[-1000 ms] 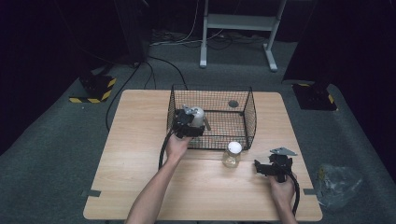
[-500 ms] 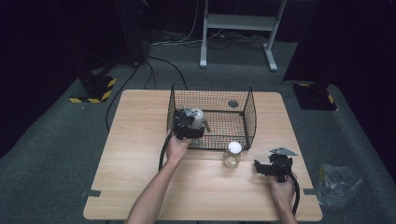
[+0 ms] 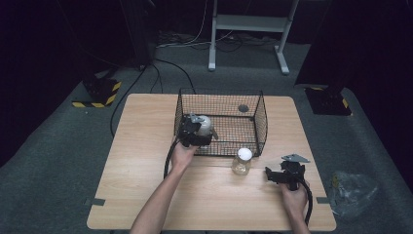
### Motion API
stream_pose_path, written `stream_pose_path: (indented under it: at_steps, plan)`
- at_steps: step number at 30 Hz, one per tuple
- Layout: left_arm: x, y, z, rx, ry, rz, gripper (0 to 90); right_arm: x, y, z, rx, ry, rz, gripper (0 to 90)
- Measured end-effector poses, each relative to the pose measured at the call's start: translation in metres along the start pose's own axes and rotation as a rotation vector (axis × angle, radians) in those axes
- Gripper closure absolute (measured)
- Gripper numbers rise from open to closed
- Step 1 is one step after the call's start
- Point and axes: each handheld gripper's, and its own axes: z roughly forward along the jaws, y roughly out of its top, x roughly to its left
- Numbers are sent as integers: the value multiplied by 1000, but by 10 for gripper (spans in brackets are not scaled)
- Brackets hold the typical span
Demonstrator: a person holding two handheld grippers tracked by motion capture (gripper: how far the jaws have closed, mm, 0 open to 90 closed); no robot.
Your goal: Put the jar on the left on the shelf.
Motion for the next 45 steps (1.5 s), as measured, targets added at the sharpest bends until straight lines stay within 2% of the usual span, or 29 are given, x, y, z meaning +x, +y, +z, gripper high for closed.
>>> stream_pose_path:
  at_steps: [6, 20, 35, 45]
  plan:
    - [0, -1, -9, -10, -3, 9, 159, 0, 0, 0, 0, 0, 1, 39]
    - [-8, -4, -26, -16, -7, 48, 140, 0, 0, 0, 1, 0, 1, 39]
    - [-15, -7, -48, -68, -49, 47, 134, 0, 0, 0, 0, 0, 1, 39]
    - [-15, -9, -57, -73, -65, 46, 133, 0, 0, 0, 0, 0, 1, 39]
